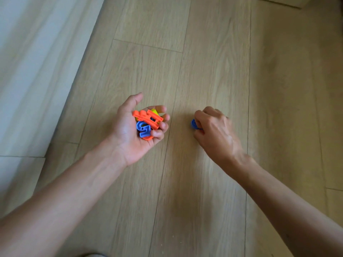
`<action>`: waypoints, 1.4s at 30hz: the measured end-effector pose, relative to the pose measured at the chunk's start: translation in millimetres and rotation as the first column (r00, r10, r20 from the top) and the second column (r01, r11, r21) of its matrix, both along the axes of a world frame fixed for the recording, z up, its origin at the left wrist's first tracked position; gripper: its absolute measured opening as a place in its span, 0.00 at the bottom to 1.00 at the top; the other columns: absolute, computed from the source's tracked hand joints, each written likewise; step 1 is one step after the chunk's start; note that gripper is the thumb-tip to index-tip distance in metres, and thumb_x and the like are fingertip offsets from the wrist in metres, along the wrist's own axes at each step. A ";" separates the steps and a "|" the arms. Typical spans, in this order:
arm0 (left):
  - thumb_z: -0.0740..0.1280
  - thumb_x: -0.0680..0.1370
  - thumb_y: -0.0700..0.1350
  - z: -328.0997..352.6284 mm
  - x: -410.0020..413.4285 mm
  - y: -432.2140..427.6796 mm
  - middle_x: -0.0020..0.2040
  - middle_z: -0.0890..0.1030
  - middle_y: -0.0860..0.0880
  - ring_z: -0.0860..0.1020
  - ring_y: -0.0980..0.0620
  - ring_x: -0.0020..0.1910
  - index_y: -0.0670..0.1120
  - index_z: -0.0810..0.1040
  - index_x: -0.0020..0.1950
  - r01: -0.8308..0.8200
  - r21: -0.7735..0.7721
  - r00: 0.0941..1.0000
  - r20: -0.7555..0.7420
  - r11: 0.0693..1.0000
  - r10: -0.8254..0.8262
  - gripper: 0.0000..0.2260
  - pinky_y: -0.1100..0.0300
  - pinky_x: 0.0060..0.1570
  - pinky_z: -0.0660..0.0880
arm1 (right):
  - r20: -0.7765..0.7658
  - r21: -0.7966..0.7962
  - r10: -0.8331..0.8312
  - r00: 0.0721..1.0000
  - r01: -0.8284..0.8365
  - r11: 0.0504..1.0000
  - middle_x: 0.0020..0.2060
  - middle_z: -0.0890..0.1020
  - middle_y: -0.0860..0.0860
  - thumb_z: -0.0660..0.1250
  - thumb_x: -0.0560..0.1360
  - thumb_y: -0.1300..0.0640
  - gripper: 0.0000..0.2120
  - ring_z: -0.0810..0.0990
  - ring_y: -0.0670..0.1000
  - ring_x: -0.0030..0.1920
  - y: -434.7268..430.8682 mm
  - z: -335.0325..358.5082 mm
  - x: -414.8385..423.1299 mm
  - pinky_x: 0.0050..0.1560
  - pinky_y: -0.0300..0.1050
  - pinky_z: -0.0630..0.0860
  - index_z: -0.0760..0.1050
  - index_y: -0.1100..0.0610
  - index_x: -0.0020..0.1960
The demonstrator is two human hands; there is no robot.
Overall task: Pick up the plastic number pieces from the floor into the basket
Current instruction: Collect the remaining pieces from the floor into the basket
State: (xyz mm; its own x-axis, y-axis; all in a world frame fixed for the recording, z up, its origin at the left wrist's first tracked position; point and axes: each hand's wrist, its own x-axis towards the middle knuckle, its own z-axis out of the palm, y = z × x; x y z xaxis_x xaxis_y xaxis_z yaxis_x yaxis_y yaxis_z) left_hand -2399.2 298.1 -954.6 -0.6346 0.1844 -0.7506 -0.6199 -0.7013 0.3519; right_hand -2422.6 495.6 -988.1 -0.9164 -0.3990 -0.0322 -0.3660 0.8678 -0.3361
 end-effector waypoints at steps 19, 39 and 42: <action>0.59 0.77 0.57 -2.6 9.3 8.6 0.38 0.79 0.41 0.73 0.50 0.30 0.39 0.79 0.42 0.034 -0.033 0.999 0.009 0.999 -0.034 0.22 0.66 0.24 0.65 | 0.175 -0.271 -0.125 0.977 0.170 0.947 0.46 0.81 0.54 0.70 0.72 0.67 0.14 0.80 0.50 0.45 22.3 7.1 -3.8 0.42 0.43 0.80 0.83 0.54 0.55; 0.60 0.76 0.57 -3.1 39.6 70.4 0.39 0.79 0.41 0.74 0.49 0.31 0.39 0.79 0.45 0.298 0.019 0.955 -0.002 0.954 -0.298 0.21 0.65 0.22 0.67 | 0.961 -0.277 0.037 0.275 0.958 0.075 0.32 0.75 0.50 0.72 0.73 0.47 0.14 0.69 0.45 0.31 90.9 28.7 48.9 0.24 0.33 0.66 0.69 0.53 0.43; 0.60 0.76 0.57 -3.2 44.5 71.0 0.39 0.79 0.41 0.74 0.50 0.31 0.39 0.79 0.45 0.309 0.018 0.951 -0.012 0.951 -0.309 0.21 0.65 0.22 0.67 | 0.963 -0.267 0.056 0.264 0.962 0.061 0.33 0.75 0.48 0.72 0.70 0.44 0.15 0.70 0.43 0.27 101.0 27.4 55.0 0.24 0.33 0.69 0.71 0.53 0.41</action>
State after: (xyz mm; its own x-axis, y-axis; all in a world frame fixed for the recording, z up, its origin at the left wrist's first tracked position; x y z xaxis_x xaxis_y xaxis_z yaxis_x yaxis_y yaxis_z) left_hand -2354.7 369.1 -957.8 -0.5510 0.3871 -0.7393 -0.8043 -0.4825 0.3468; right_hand -2367.5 596.6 -960.7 -0.6231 -0.1074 -0.7747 0.7628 -0.3024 -0.5716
